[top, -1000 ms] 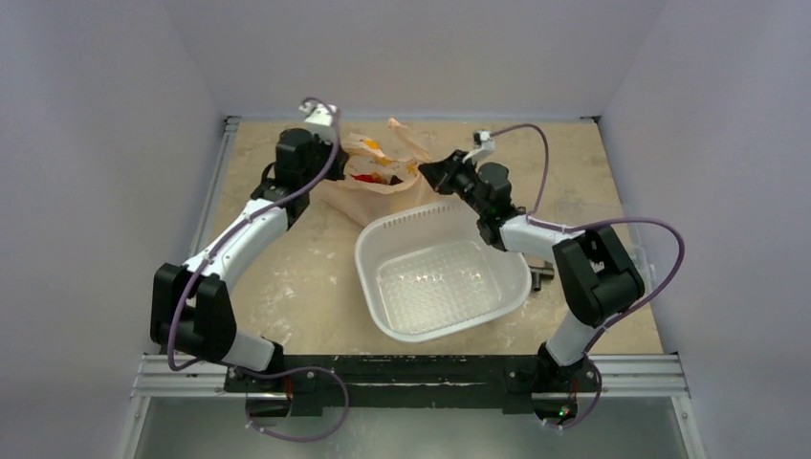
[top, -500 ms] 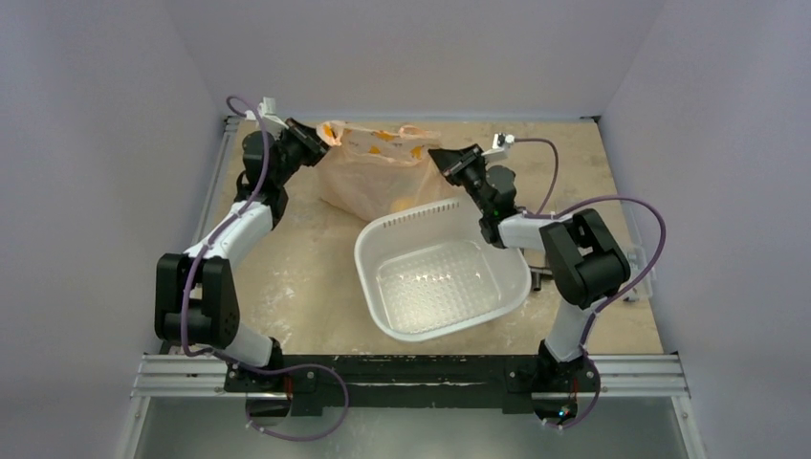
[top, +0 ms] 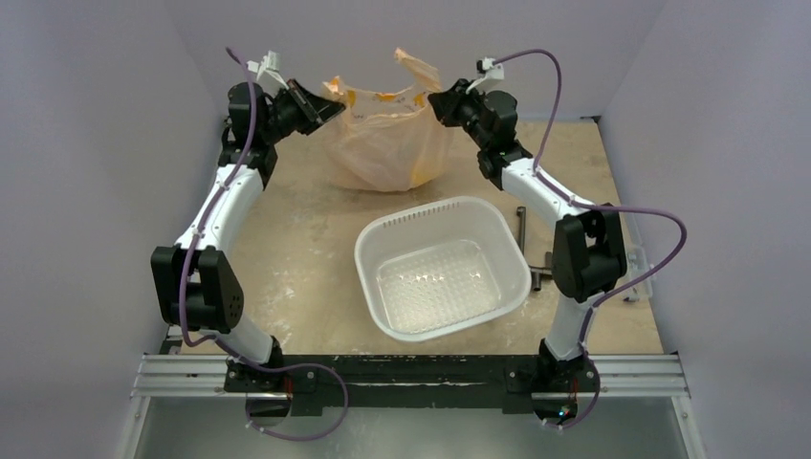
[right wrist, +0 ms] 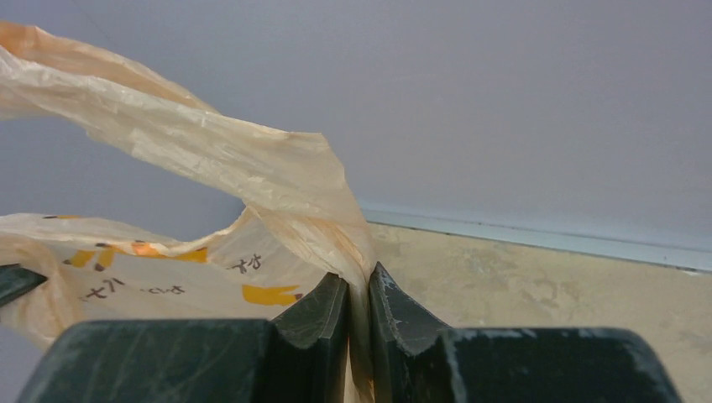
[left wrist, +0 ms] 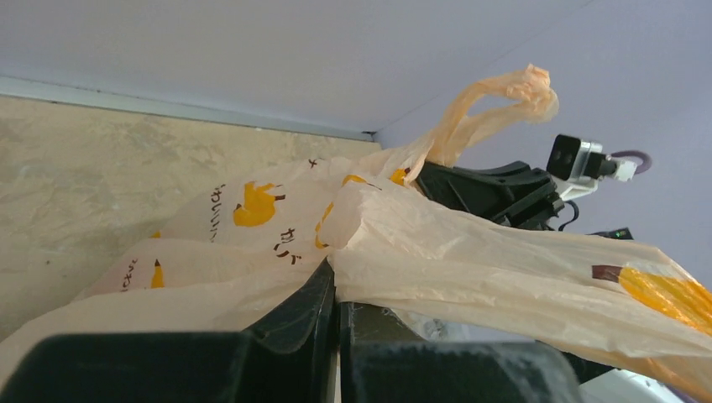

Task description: Take the fake fruits out of the plastic bag

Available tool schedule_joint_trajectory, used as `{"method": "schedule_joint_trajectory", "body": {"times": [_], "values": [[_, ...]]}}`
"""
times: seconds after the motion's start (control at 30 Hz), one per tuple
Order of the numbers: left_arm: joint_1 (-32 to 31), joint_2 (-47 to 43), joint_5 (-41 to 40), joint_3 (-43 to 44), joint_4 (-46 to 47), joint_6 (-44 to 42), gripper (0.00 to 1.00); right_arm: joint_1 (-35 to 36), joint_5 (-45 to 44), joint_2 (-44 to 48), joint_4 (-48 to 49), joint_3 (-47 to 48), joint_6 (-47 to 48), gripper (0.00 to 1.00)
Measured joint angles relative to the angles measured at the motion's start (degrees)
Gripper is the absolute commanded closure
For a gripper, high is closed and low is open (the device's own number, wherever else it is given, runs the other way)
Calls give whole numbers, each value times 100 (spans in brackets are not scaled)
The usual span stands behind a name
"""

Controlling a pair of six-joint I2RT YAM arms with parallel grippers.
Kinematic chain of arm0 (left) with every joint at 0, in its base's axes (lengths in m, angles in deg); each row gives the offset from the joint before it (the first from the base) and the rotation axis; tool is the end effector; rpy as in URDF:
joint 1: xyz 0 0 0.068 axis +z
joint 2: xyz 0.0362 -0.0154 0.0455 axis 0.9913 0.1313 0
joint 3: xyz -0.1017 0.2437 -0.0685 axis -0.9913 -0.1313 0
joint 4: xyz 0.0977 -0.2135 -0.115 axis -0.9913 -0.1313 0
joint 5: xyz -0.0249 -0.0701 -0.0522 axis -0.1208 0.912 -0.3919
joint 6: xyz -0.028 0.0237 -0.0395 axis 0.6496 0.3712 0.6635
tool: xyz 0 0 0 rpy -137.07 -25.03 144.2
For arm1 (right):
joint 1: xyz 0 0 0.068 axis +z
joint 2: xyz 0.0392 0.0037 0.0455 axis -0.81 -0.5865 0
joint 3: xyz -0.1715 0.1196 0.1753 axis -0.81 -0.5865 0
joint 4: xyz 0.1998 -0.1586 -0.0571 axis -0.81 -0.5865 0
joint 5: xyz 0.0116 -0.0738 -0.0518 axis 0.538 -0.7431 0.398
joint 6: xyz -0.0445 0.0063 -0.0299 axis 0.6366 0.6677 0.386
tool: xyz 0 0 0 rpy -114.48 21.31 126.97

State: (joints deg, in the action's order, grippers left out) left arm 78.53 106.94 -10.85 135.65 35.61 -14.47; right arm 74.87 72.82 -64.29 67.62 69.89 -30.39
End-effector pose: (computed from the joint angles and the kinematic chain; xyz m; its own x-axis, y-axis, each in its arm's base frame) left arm 0.3824 -0.0457 0.3796 -0.4983 -0.6242 -0.6017 0.3377 0.4995 -0.7978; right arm 0.4199 0.1645 0.3472 -0.1278 0.4497 -0.8840 -0.4713 0.7567 0.4531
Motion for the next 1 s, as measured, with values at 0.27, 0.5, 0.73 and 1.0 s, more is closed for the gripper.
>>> {"method": "schedule_joint_trajectory", "body": {"times": [0.27,0.5,0.73,1.0], "values": [[11,4,177,48,-1471,-1108,74,9,-264,-256,-1880,437,667,47],[11,-9,166,-560,-1838,-1547,71,245,-1008,186,-3294,450,1003,30],[11,-114,175,-560,-2098,-1867,75,1589,-1910,1191,-3692,452,1434,29],[11,-409,299,-560,-1989,-2122,97,1578,-2050,1532,-3840,450,1956,11]]}}
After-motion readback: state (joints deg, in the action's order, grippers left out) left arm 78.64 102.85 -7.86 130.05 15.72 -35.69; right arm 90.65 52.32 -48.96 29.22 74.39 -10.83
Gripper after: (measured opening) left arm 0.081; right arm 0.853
